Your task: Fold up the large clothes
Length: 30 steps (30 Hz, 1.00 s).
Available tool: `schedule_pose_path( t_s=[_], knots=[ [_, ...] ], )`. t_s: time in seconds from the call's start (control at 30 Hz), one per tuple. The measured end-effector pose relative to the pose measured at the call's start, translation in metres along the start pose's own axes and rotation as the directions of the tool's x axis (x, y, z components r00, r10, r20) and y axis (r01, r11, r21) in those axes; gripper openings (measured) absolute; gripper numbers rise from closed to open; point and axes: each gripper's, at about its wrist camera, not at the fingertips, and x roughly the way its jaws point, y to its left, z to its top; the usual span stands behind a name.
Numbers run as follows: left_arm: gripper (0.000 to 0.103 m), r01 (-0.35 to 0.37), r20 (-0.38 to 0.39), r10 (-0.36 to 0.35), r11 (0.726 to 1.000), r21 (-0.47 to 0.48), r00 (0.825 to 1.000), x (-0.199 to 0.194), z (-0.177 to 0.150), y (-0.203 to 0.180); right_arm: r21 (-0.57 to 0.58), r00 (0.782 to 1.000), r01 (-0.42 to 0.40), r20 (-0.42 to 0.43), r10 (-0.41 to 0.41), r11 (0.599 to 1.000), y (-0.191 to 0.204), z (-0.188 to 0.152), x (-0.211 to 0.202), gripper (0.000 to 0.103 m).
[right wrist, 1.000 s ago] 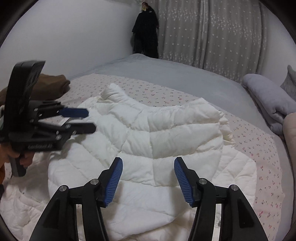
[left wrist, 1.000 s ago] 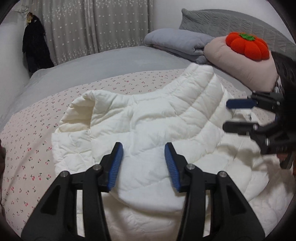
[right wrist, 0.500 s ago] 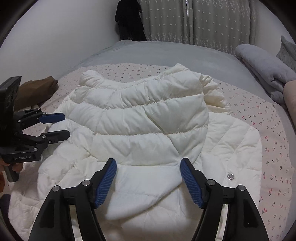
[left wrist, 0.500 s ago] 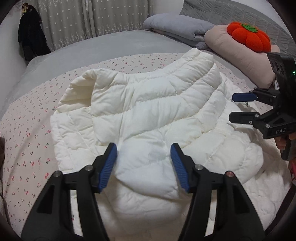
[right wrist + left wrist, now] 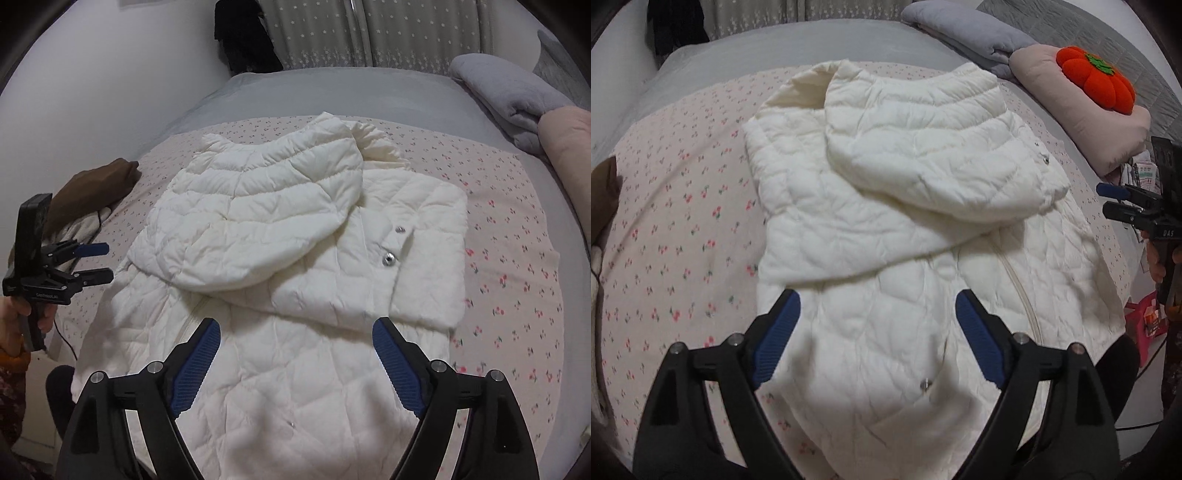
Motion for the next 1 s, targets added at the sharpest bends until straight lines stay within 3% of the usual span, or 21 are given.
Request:
schedule_pose_path(
  t_s=[0.2, 0.43, 0.57, 0.8, 0.9, 1.0],
  knots=[
    [0.086, 0.083, -0.074, -0.095, 0.985, -0.149, 0.993, -0.01, -0.062, 0.025, 0.101, 0.998, -0.004, -0.063, 0.01, 0.995, -0.029, -0.054, -0.023, 0.088],
    [0.086, 0.208, -0.134, -0.267, 0.916, -0.343, 0.954, -0.003, -0.124, 0.05, 0.272, 0.987, -0.062, -0.127, 0.1, 0.96, -0.066, -0.125, -0.029, 0.088],
    [0.086, 0.292, -0.124, -0.37, 0.864, -0.409, 0.921, 0.0, -0.147, 0.053, 0.343, 0.978, -0.115, -0.128, 0.167, 0.932, -0.076, -0.153, -0.029, 0.088],
    [0.08, 0.429, -0.114, -0.522, 0.79, -0.438, 0.845, 0.011, -0.165, 0.039, 0.45, 0.942, -0.252, -0.088, 0.323, 0.857, -0.079, -0.175, -0.018, 0.087],
    [0.078, 0.437, -0.126, -0.524, 0.801, -0.41, 0.842, 0.014, -0.167, 0.026, 0.486, 0.915, -0.316, -0.069, 0.396, 0.815, -0.075, -0.179, -0.011, 0.084],
    [0.068, 0.455, -0.128, -0.539, 0.797, -0.398, 0.832, 0.017, -0.171, 0.018, 0.504, 0.897, -0.352, -0.059, 0.438, 0.789, -0.071, -0.18, -0.006, 0.077]
  ],
)
